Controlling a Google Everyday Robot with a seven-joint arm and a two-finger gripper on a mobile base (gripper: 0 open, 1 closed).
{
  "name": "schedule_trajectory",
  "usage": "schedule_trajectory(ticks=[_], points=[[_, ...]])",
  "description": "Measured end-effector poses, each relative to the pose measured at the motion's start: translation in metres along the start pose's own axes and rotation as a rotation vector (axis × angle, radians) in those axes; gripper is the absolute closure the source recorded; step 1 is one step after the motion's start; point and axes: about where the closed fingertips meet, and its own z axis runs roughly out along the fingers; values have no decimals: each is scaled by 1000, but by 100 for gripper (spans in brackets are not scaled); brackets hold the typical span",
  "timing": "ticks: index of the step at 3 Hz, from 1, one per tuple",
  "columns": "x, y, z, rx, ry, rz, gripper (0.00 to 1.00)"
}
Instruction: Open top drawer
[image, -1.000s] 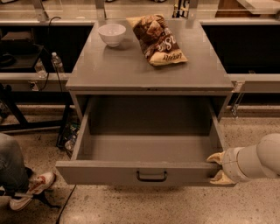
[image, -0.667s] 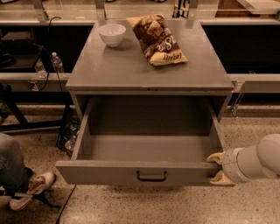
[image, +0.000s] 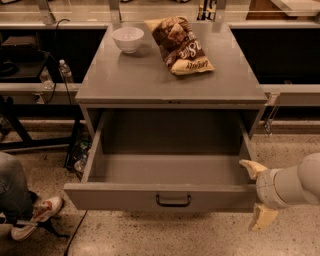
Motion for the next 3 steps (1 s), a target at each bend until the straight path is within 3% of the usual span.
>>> schedule_trajectory(ticks=[1, 2, 3], points=[[6, -5, -10, 17, -44, 19, 0], [22, -17, -30, 53, -145, 75, 0], [35, -34, -48, 96, -177, 103, 0]])
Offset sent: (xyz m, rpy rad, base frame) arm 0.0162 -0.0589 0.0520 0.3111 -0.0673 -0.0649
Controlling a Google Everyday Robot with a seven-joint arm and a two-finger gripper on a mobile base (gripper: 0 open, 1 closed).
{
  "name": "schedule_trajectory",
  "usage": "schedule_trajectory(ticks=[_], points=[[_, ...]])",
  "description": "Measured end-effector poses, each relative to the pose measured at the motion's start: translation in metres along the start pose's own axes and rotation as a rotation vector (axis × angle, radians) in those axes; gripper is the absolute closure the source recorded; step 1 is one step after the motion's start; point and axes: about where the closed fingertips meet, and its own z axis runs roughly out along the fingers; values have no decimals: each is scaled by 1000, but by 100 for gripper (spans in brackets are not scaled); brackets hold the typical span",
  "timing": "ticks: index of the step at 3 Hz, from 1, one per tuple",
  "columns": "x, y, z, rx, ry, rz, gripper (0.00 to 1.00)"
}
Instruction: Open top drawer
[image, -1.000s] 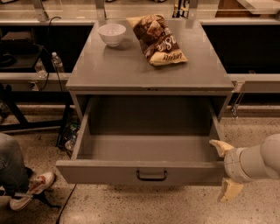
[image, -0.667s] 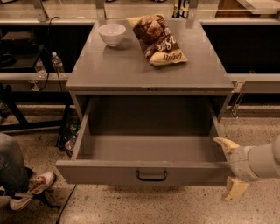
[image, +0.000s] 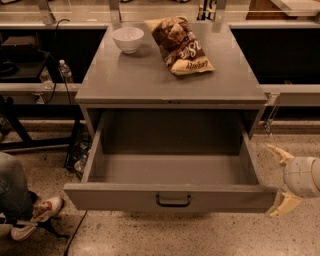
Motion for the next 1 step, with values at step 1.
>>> schedule_trajectory(ticks=[1], points=[[8, -18, -21, 39, 22, 21, 0]])
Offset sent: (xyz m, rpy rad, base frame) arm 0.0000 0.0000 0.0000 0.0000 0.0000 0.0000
